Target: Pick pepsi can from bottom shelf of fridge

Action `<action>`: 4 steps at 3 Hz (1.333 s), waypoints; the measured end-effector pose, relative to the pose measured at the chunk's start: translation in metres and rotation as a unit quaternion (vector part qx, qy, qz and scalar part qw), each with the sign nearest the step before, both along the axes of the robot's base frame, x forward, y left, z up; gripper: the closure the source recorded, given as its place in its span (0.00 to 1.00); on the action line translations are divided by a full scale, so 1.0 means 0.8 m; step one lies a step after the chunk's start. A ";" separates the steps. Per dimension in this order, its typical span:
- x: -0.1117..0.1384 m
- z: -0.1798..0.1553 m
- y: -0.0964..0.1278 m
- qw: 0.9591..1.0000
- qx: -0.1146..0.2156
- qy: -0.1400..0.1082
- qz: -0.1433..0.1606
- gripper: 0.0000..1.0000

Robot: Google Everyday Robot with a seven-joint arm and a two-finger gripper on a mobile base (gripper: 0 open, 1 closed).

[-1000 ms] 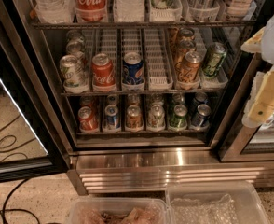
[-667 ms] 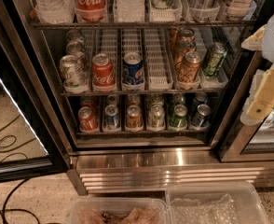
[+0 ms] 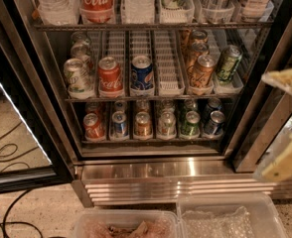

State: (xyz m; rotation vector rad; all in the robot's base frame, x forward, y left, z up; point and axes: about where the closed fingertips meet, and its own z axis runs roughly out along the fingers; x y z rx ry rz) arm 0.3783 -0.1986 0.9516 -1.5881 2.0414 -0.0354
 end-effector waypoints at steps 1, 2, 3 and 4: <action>-0.011 -0.058 0.012 0.998 0.055 -0.021 0.004 0.00; 0.022 -0.090 0.038 0.993 0.099 -0.063 0.000 0.00; 0.043 -0.078 0.032 0.990 0.097 -0.098 -0.019 0.00; 0.043 -0.078 0.032 0.990 0.097 -0.098 -0.018 0.00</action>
Offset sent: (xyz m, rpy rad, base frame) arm 0.1144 0.0205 -0.0650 0.2784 -0.4673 -0.2016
